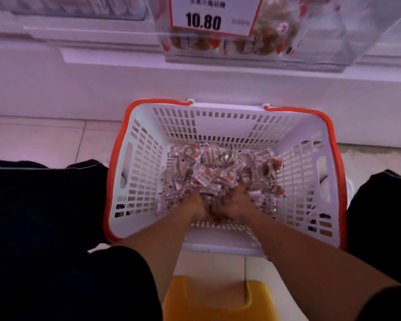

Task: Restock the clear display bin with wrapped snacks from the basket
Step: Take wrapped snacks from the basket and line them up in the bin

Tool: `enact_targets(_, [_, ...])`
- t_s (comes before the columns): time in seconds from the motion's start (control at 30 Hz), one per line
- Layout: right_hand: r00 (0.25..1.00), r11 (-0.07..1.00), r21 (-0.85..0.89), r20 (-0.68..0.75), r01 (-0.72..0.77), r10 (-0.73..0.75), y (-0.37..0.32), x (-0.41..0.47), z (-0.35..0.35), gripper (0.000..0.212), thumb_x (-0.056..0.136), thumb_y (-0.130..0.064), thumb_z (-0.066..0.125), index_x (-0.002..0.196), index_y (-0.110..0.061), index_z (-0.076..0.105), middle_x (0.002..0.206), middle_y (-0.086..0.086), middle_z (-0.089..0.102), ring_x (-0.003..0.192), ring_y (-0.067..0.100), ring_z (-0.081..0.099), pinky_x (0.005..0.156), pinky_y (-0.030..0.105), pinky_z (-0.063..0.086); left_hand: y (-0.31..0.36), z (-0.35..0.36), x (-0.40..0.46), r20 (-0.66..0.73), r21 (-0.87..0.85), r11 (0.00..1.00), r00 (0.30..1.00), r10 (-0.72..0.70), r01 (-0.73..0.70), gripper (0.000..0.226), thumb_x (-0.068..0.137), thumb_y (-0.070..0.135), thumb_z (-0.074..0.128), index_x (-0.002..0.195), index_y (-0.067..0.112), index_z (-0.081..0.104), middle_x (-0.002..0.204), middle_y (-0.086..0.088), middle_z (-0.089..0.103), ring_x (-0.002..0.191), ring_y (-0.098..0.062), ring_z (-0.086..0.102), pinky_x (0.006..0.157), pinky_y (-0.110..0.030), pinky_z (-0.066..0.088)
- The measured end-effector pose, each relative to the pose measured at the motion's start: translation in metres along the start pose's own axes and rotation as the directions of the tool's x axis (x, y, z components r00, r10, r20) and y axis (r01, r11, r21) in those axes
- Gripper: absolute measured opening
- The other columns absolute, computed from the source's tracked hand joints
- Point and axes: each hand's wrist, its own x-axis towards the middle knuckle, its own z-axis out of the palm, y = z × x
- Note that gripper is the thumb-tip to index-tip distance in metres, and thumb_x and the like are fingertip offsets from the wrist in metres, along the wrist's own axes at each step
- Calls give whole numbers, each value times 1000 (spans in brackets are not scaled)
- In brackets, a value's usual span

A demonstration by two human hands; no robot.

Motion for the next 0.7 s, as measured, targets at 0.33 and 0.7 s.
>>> enact_targets(0.33, [997, 951, 306, -65, 52, -33, -2, 9, -9, 29, 77, -26, 84, 92, -3, 74, 89, 11, 72, 81, 22, 65, 77, 33, 55, 7, 7, 21, 105, -428, 902, 989, 107, -52, 54, 101, 24, 54, 149, 9, 33, 140, -18, 52, 122, -36, 55, 102, -41, 48])
enact_targets(0.7, [979, 795, 587, 201, -153, 41, -6, -23, -29, 23, 92, -25, 68, 109, -9, 70, 115, 16, 64, 112, 38, 61, 86, 54, 56, -2, -4, 6, 169, -796, 600, 982, 87, 84, 26, 100, 24, 59, 125, 17, 60, 134, -5, 56, 119, -23, 54, 90, -44, 56])
